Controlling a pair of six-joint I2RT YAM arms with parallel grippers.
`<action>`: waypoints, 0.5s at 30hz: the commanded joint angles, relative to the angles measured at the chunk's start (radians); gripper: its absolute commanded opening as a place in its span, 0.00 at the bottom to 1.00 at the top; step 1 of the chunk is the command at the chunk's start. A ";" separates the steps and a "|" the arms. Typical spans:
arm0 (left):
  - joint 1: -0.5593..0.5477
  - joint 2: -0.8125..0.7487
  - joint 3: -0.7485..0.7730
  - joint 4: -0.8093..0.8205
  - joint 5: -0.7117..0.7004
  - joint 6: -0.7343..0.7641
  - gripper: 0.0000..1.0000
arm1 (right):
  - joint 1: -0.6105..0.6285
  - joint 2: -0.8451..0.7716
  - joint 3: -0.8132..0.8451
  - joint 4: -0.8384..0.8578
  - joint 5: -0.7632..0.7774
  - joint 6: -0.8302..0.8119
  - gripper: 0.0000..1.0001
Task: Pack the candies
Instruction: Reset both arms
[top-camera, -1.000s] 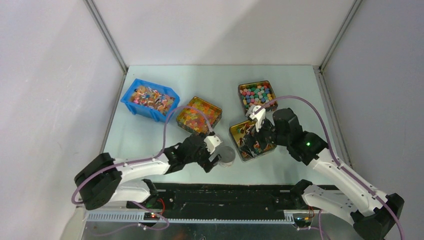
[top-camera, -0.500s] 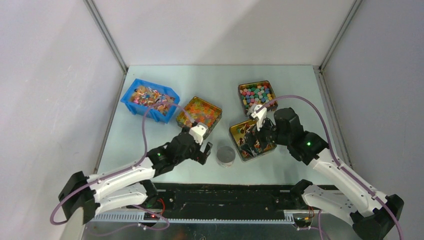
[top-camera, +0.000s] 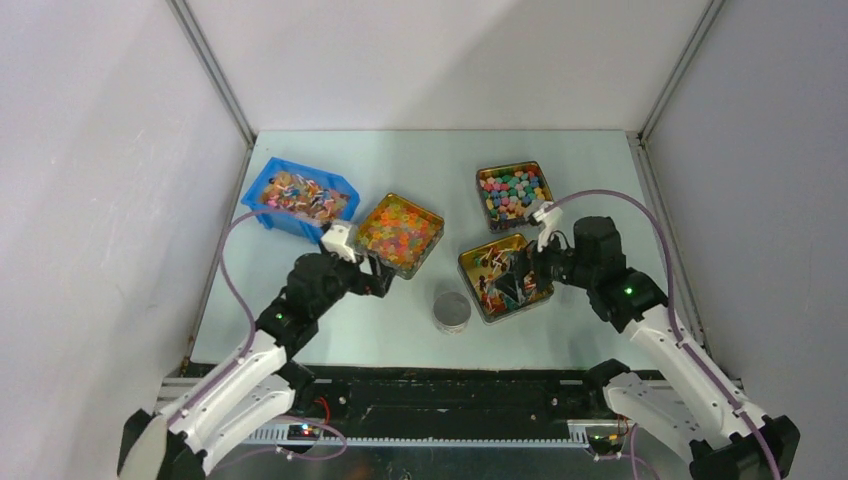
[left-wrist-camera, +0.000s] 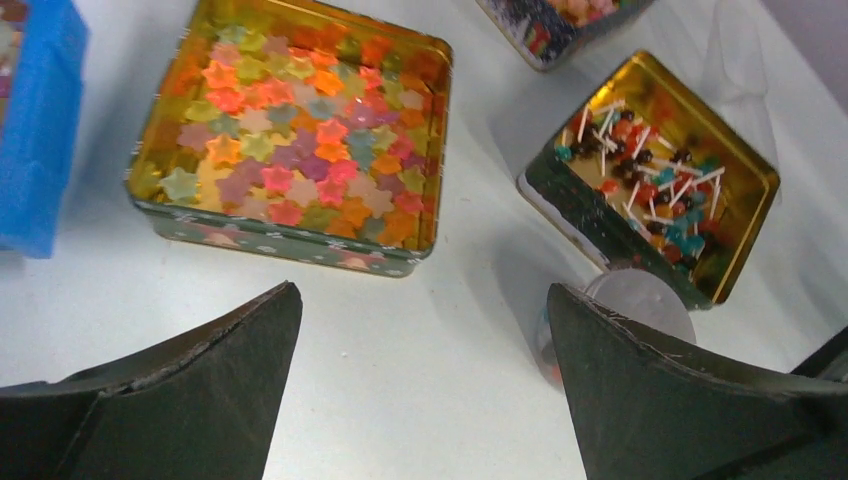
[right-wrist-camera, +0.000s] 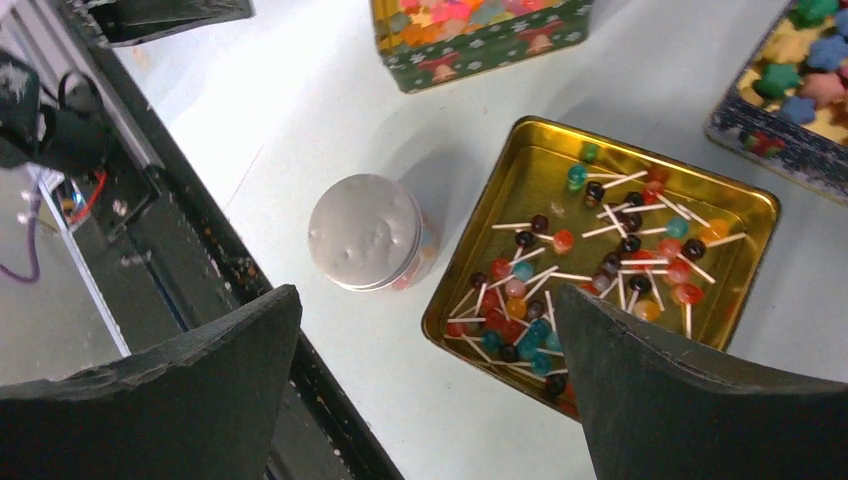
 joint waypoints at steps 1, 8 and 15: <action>0.141 -0.111 -0.033 0.069 0.088 -0.050 1.00 | -0.117 -0.046 -0.039 0.096 -0.068 0.099 1.00; 0.327 -0.275 -0.045 0.045 0.040 0.012 1.00 | -0.281 -0.132 -0.150 0.152 0.015 0.097 0.99; 0.390 -0.319 -0.075 0.113 -0.138 0.171 1.00 | -0.387 -0.226 -0.277 0.225 0.232 0.018 1.00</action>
